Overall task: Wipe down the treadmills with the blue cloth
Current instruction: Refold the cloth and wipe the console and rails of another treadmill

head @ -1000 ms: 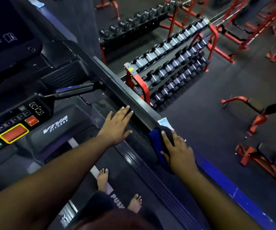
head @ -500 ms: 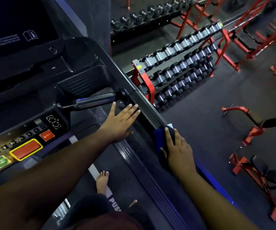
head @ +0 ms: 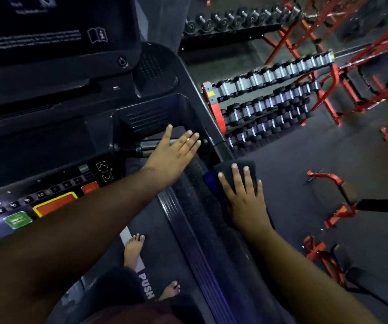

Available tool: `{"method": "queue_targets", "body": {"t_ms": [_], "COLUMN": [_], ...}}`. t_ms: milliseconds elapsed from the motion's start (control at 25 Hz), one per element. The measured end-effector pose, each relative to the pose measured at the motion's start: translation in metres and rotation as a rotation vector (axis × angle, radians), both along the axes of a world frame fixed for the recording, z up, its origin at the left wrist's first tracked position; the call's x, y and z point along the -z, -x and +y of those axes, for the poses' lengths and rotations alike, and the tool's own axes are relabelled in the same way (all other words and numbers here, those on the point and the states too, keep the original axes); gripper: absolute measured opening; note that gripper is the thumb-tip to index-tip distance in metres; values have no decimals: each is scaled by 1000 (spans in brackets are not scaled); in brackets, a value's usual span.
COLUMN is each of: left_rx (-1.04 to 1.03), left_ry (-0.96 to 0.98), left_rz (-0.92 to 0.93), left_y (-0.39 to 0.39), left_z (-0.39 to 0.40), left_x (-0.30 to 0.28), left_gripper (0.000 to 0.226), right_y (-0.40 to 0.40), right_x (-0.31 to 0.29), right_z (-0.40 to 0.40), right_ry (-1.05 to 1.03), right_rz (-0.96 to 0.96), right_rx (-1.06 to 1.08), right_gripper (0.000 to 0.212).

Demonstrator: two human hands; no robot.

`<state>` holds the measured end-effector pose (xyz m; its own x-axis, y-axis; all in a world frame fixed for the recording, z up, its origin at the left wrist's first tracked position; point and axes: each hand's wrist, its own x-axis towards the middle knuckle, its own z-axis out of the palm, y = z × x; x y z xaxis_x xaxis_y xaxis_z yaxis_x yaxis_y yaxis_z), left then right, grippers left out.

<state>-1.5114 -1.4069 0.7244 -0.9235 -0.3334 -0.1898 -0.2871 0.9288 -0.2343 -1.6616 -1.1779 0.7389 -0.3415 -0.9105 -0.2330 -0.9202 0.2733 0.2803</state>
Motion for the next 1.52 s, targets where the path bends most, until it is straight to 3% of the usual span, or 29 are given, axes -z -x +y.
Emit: {"method": "queue_targets", "body": {"t_ms": [240,360,480,720,920,1120,1200,1320,1400,1520], "left_rx": [-94,-89,-116,-153,-149,-122,-102,-48,-15,-22], "left_ry": [-48,-29,-65,-160,-168,-111,-57,-49,-109,-162], "left_rz": [19,17,15,11,8,27,29,61,70,47], "left_y": [9,8,10,13,12,12,9,10,14,22], "left_z": [-4,-1,-1,1,0,5,5,16,38,82], "left_x": [3,3,3,-7,-10,-7,-3,-5,-4,-3], "left_gripper": [85,90,91,99,102,97,96,94,96,99], "right_y": [-11,-6,-6,14,-3,-9,-9,-9,-10,0], "right_x": [15,1,-13,-13,-6,6,9,5,0,1], "right_z": [-88,-36,1,-99,12,-62,-58,44,109,90], "right_ry": [-278,-178,-105,112,-4,-117,-98,-54,-55,-16], "right_rz": [318,178,-19,-315,-60,156,149,105,70,-12], "right_rx": [-245,-199,-31,59,18,-105,-104,-130,-136,-77], "right_gripper": [88,81,87,86,99,98,94,81,86,91]}}
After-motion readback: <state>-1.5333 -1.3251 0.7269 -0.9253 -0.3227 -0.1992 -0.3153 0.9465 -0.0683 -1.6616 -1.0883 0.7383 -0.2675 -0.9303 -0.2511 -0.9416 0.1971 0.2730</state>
